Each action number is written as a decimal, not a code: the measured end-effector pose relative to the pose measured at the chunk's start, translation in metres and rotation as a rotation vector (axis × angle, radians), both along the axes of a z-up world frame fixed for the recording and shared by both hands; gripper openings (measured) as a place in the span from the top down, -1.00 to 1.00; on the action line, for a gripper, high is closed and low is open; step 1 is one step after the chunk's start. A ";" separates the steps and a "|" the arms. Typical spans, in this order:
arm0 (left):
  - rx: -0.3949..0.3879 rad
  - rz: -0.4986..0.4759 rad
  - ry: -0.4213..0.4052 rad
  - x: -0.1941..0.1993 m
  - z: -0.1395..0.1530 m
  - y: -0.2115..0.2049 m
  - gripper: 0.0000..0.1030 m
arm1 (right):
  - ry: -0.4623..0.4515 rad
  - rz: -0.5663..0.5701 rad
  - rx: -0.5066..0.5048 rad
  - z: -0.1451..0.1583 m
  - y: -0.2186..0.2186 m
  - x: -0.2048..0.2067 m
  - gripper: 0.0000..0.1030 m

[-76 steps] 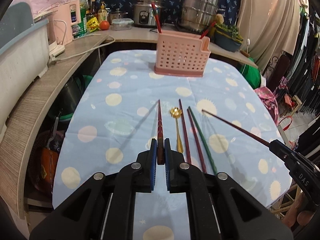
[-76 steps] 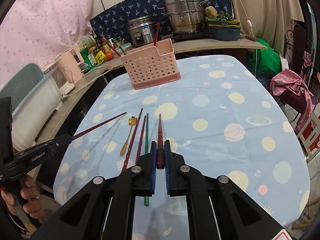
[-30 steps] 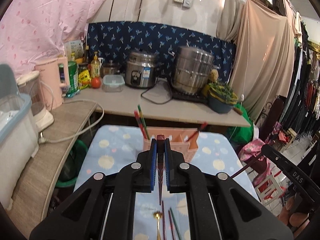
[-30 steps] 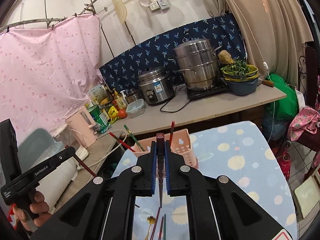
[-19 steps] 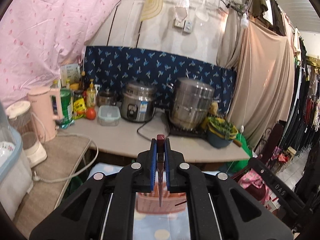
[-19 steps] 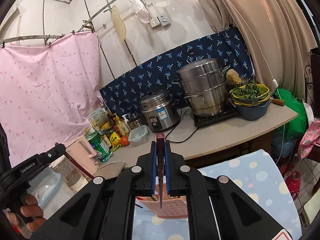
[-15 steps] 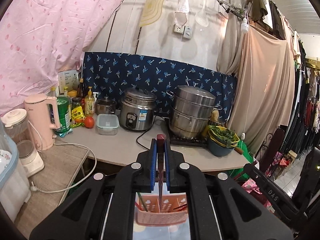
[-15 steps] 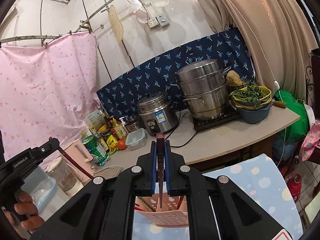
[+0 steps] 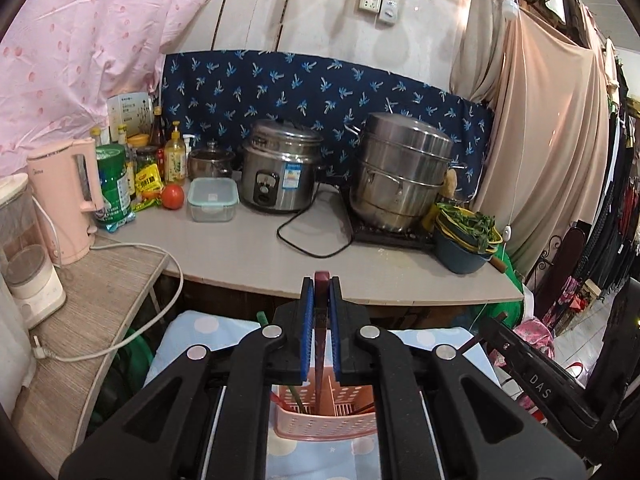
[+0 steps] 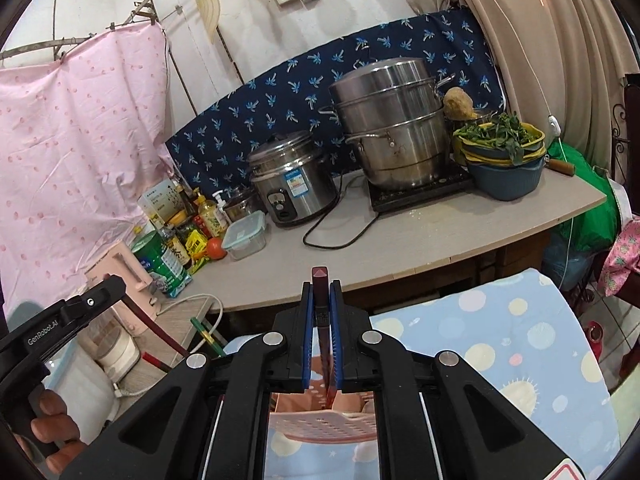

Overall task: Organize utensils
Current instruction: 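Open both tools to release the red chopsticks in the holder, then move both tools back down to the green chopstick and gold spoon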

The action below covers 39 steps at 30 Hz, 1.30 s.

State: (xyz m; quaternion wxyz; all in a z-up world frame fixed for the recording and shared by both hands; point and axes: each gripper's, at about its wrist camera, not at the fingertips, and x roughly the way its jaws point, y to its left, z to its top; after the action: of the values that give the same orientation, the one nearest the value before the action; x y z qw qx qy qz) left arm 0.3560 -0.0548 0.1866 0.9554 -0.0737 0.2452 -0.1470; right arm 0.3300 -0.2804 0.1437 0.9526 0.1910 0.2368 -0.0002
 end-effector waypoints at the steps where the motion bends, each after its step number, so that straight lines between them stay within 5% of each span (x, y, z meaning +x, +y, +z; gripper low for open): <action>1: -0.004 0.010 -0.002 -0.001 -0.001 0.001 0.85 | -0.002 -0.005 -0.003 -0.001 0.001 -0.002 0.76; 5: 0.015 0.024 0.004 -0.008 -0.002 0.003 0.83 | -0.006 -0.008 -0.014 0.004 0.003 -0.015 0.48; 10: 0.042 0.043 0.008 -0.030 -0.003 0.010 0.48 | -0.038 0.010 -0.027 0.019 0.011 -0.053 0.42; 18: 0.141 0.044 0.033 -0.090 -0.018 0.011 0.24 | -0.014 0.045 -0.079 0.014 0.035 -0.122 0.26; 29: 0.220 0.050 0.116 -0.174 -0.068 0.021 0.24 | 0.098 0.072 -0.137 -0.035 0.061 -0.211 0.24; 39: 0.232 0.037 0.233 -0.211 -0.122 0.032 0.24 | 0.201 0.091 -0.174 -0.091 0.078 -0.266 0.24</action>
State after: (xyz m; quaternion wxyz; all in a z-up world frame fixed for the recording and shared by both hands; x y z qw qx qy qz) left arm 0.1454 -0.0224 0.0646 0.9252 0.0160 0.3682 -0.0908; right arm 0.0643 -0.2022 0.0529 0.9361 0.0957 0.3385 0.0033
